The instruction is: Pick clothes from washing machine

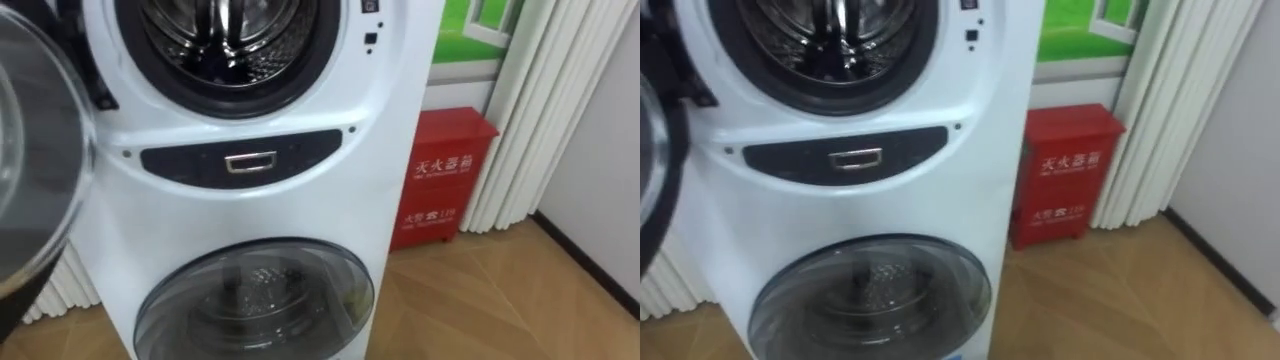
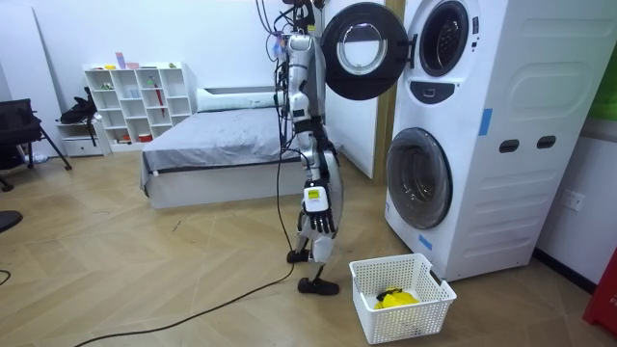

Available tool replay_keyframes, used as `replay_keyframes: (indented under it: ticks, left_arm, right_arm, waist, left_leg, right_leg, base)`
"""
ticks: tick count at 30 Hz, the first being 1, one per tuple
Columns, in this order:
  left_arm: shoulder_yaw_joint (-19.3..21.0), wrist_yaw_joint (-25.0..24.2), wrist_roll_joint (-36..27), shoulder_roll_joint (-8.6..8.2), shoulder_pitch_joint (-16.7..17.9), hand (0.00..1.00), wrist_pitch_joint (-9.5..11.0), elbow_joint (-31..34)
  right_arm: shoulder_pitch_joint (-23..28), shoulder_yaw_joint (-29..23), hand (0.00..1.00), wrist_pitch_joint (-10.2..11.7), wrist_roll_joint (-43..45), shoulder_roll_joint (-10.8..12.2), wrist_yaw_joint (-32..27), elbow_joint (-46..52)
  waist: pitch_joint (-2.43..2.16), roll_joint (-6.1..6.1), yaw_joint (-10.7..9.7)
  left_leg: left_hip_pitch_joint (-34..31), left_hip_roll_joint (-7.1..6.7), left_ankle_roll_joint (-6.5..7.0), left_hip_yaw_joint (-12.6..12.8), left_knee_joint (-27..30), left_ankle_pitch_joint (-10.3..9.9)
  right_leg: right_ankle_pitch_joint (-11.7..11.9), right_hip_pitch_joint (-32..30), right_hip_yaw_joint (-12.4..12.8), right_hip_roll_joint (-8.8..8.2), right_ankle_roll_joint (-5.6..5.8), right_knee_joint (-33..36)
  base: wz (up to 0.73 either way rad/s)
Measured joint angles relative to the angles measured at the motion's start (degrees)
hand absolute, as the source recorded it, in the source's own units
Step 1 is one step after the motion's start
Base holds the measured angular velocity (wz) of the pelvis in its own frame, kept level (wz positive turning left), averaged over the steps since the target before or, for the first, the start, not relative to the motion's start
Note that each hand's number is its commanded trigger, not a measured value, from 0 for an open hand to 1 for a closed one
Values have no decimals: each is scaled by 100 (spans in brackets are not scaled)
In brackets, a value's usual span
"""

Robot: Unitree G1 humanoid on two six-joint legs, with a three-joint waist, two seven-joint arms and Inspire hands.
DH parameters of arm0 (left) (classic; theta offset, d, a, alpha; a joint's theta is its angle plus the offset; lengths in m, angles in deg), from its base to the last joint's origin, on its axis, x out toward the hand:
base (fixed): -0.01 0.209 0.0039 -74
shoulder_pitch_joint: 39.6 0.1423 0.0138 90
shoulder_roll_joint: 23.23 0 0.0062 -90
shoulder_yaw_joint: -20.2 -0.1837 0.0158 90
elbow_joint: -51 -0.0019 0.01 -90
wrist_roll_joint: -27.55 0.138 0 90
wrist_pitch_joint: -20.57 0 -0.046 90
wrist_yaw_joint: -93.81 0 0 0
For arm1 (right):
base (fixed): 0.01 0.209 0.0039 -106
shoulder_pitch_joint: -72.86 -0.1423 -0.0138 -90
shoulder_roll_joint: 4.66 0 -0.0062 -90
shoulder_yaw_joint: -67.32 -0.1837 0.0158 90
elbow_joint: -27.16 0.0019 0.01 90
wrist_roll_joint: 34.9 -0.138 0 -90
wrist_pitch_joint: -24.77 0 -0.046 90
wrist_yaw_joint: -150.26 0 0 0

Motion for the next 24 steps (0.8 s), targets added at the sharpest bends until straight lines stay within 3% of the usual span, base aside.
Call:
replay_keyframes:
  ticks: [5, 10, 13, 16, 17, 19, 21, 24]
  left_arm:
    - [831, 165, -852, 14, 355, 0, 132, -35]
    - [1555, 496, -1523, 71, 487, 0, 152, 154]
    - [2046, 635, -2044, 241, 437, 0, 150, 902]
    - [2499, 952, -2479, 390, 429, 0, 221, 1855]
    - [2651, 1026, -2608, 506, 431, 0, 277, 2171]
    - [2827, 1334, -2923, 749, 417, 0, 364, 2825]
    - [3010, 1540, -2971, 841, 394, 0, 450, 3268]
    - [3443, 1889, -2980, 1008, 335, 0, 502, 4045]
  right_arm:
    - [59, -298, 0, 0, -1, 26, 218, 6]
    - [-43, -500, 0, 6, 17, -15, 382, 37]
    - [-44, -863, 0, 21, 22, -82, 407, 154]
    - [-32, -1163, 0, 113, 73, -148, 401, 357]
    - [12, -1310, 0, 158, 67, -148, 399, 399]
    - [100, -1354, 0, 179, 61, -191, 382, 567]
    - [179, -1365, 0, 195, 157, -220, 356, 576]
    - [279, -1427, 0, 202, 199, -196, 338, 561]
  waist:
    - [-28, 56, 249]
    - [-32, 111, 396]
    - [-28, 140, 632]
    - [-37, 211, 723]
    - [-48, 236, 812]
    - [-49, 337, 922]
    - [-38, 435, 981]
    - [-62, 581, 1137]
  left_leg:
    - [225, 135, -134, 108, -262, 74]
    - [220, 161, -181, 2, -270, 101]
    - [163, 172, -195, -110, -264, 109]
    - [102, 163, -195, -229, -275, 108]
    - [82, 160, -195, -283, -278, 108]
    - [72, 149, -196, -319, -285, 109]
    - [61, 147, -195, -348, -293, 109]
    - [50, 136, -194, -399, -305, 109]
  right_leg:
    - [70, 122, 77, 190, -105, -284]
    - [5, 192, -60, 210, -140, -293]
    - [0, 206, -182, 203, -139, -326]
    - [-8, 212, -274, 184, -140, -376]
    - [-11, 213, -323, 180, -136, -379]
    - [-13, 211, -340, 182, -135, -382]
    - [-14, 206, -373, 173, -132, -384]
    - [-31, 196, -392, 167, -111, -373]
  base:
    - [-15]
    - [13]
    - [21]
    - [15]
    - [20]
    - [9]
    - [6]
    - [6]
